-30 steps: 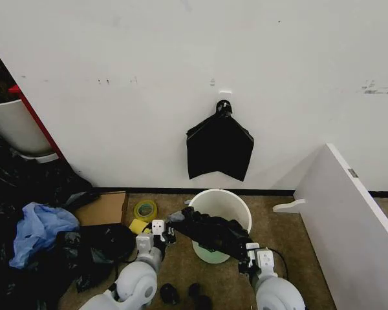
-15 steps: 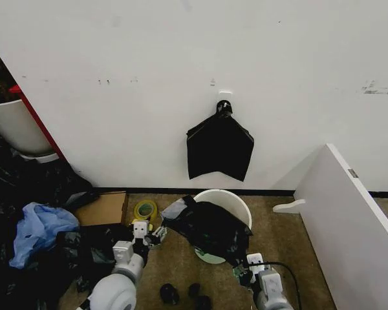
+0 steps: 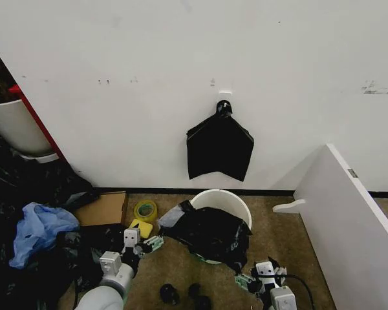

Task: Place the garbage bag over the trash bin.

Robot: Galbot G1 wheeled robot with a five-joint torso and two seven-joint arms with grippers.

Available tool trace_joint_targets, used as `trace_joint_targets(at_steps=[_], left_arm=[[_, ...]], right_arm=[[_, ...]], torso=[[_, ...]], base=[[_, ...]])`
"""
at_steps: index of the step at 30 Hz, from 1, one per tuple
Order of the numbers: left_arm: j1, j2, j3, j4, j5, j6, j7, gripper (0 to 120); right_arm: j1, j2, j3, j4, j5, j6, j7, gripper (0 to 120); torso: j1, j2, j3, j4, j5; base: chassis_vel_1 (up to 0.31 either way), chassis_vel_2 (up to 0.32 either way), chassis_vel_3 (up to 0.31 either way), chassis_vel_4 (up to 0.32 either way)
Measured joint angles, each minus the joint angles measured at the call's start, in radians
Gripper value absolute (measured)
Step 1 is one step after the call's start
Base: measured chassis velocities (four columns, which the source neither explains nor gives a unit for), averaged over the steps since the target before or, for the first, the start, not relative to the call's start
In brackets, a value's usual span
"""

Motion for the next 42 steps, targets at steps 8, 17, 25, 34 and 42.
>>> trace_joint_targets(at_steps=[8, 17, 25, 34, 42], left_arm=[[-0.05, 0.036, -0.04, 0.051, -0.073, -0.008, 0.013, 100], [-0.092, -0.032, 0.01, 0.092, -0.033, 0.003, 0.011, 100], [-0.106, -0.03, 0.009, 0.133, -0.036, 0.004, 0.009, 100], [-0.09, -0.031, 0.0, 0.09, -0.024, 0.007, 0.007, 100], [-0.063, -0.033, 0.015, -0.035, 0.013, 0.029, 0.01, 100]], right_arm=[[0.02, -0.014, 0.049, -0.021, 0.037, -0.012, -0.003, 100], [-0.005, -0.056, 0.16, -0.01, 0.071, -0.111, -0.006, 100], [-0.074, -0.099, 0.282, 0.068, 0.135, -0.176, -0.034, 100], [-0.157, -0.143, 0.294, 0.201, 0.151, -0.191, -0.271, 100], [-0.058, -0.109, 0.14, 0.146, 0.034, 0.094, -0.418, 100]], torso=[[0.0, 0.0, 0.0, 0.0, 0.0002], [0.0, 0.0, 0.0, 0.0, 0.0004], [0.0, 0.0, 0.0, -0.0001, 0.0003], [0.0, 0.0, 0.0, -0.0001, -0.0001], [0.0, 0.0, 0.0, 0.0001, 0.0002]], base=[[0.0, 0.0, 0.0, 0.0], [0.0, 0.0, 0.0, 0.0], [0.0, 0.0, 0.0, 0.0], [0.0, 0.0, 0.0, 0.0], [0.0, 0.0, 0.0, 0.0]])
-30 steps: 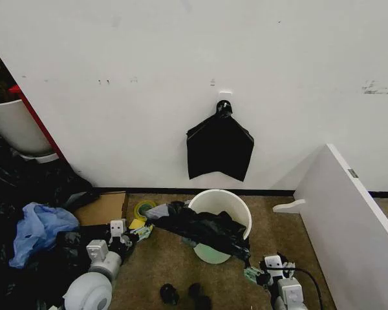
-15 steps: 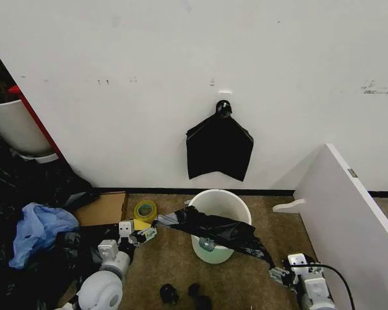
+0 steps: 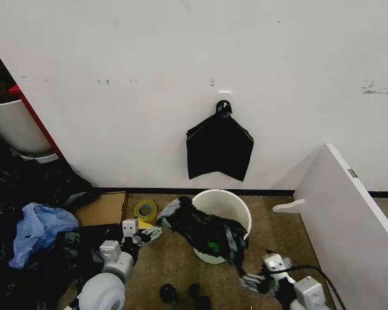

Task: Place the garbage bag over the trash bin.

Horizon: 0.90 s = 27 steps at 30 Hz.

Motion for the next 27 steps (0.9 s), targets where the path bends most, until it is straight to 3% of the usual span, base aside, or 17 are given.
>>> trace_joint_targets(at_steps=[1, 4, 7, 8, 9, 11, 16, 20, 27], left_arm=[[0.0, 0.0, 0.0, 0.0, 0.0, 0.0, 0.0, 100], [0.008, 0.018, -0.018, -0.025, -0.022, -0.009, 0.019, 100], [0.011, 0.027, -0.038, -0.044, -0.117, -0.035, 0.059, 100], [0.011, 0.027, -0.038, -0.044, -0.117, -0.035, 0.059, 100], [0.011, 0.028, -0.045, -0.055, -0.205, -0.039, 0.079, 100], [0.007, 0.025, -0.05, -0.059, -0.279, -0.04, 0.09, 100], [-0.001, 0.028, -0.05, -0.043, -0.273, -0.036, 0.107, 100], [-0.001, 0.03, -0.019, -0.006, -0.128, -0.052, 0.138, 100], [-0.001, 0.04, -0.009, 0.028, -0.028, -0.094, 0.19, 100]], right_arm=[[0.0, 0.0, 0.0, 0.0, 0.0, 0.0, 0.0, 100], [-0.021, -0.006, 0.025, -0.011, -0.003, 0.127, -0.1, 100], [-0.035, -0.009, 0.061, -0.037, 0.046, 0.279, -0.206, 100], [-0.035, -0.009, 0.061, -0.037, 0.046, 0.279, -0.206, 100], [-0.032, -0.004, 0.076, -0.059, 0.097, 0.382, -0.261, 100], [-0.019, 0.005, 0.075, -0.067, 0.142, 0.433, -0.267, 100], [0.013, 0.013, 0.054, -0.046, 0.17, 0.387, -0.161, 100], [0.143, -0.009, 0.021, -0.028, 0.192, 0.169, 0.003, 100], [0.212, -0.097, 0.045, -0.006, 0.276, 0.056, -0.031, 100]], torso=[[0.0, 0.0, 0.0, 0.0, 0.0], [0.0, 0.0, 0.0, 0.0, -0.0001], [0.0, 0.0, 0.0, -0.0001, -0.0002], [0.0, 0.0, 0.0, -0.0001, -0.0002], [0.0, 0.0, 0.0, -0.0001, 0.0001], [0.0, 0.0, 0.0, -0.0002, 0.0], [0.0, 0.0, 0.0, -0.0003, -0.0004], [0.0, 0.0, 0.0, -0.0001, 0.0], [0.0, 0.0, 0.0, -0.0003, -0.0001]], base=[[0.0, 0.0, 0.0, 0.0], [0.0, 0.0, 0.0, 0.0], [0.0, 0.0, 0.0, 0.0], [0.0, 0.0, 0.0, 0.0], [0.0, 0.0, 0.0, 0.0], [0.0, 0.0, 0.0, 0.0], [0.0, 0.0, 0.0, 0.0], [0.0, 0.0, 0.0, 0.0], [0.0, 0.0, 0.0, 0.0]])
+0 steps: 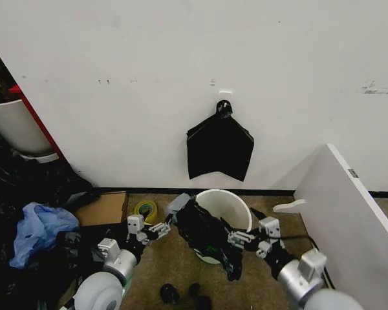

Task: Place the garbage bag over the trash bin.

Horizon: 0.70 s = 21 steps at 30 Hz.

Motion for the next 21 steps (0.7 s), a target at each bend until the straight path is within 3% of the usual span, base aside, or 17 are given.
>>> trace_joint_targets(at_steps=[6, 14, 21], left_arm=[[-0.008, 0.001, 0.014, 0.009, 0.061, -0.018, 0.009, 100], [-0.023, 0.005, 0.029, 0.019, 0.131, -0.021, 0.028, 100], [-0.029, 0.002, 0.032, 0.016, 0.152, -0.019, 0.03, 100]], right_arm=[[0.175, -0.024, -0.104, -0.022, 0.091, -0.119, 0.003, 100], [0.386, -0.085, -0.215, -0.147, 0.019, -0.089, -0.049, 100], [0.566, -0.035, -0.39, -0.262, -0.055, -0.109, -0.08, 100]], torso=[[0.0, 0.0, 0.0, 0.0005, -0.0001], [0.0, 0.0, 0.0, 0.0001, 0.0], [0.0, 0.0, 0.0, 0.0003, 0.0]], base=[[0.0, 0.0, 0.0, 0.0], [0.0, 0.0, 0.0, 0.0], [0.0, 0.0, 0.0, 0.0]])
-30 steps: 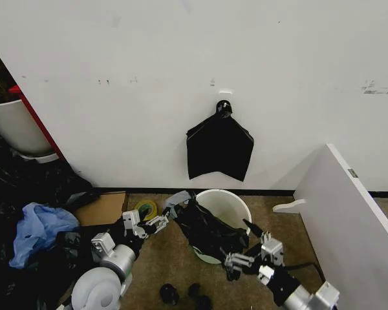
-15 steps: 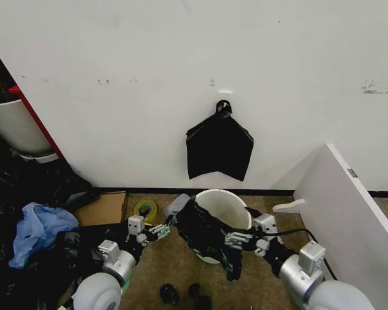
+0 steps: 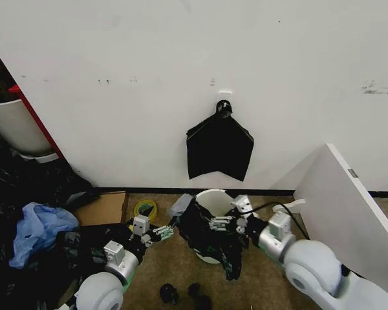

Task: Place the garbage bag over the trash bin.

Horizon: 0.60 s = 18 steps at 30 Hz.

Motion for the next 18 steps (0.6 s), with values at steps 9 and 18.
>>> trace_joint_targets(at_steps=[9, 18], left_arm=[[0.02, 0.002, -0.01, -0.014, 0.004, -0.011, 0.007, 100], [0.057, 0.012, -0.009, -0.008, 0.06, -0.04, 0.054, 87]], right_arm=[[0.132, 0.026, -0.144, -0.108, -0.177, -0.015, -0.037, 100], [0.357, 0.198, -0.24, -0.237, 0.065, -0.039, 0.276, 100]], torso=[[0.0, 0.0, 0.0, -0.0003, -0.0001], [0.0, 0.0, 0.0, 0.0004, 0.0003]], base=[[0.0, 0.0, 0.0, 0.0], [0.0, 0.0, 0.0, 0.0]])
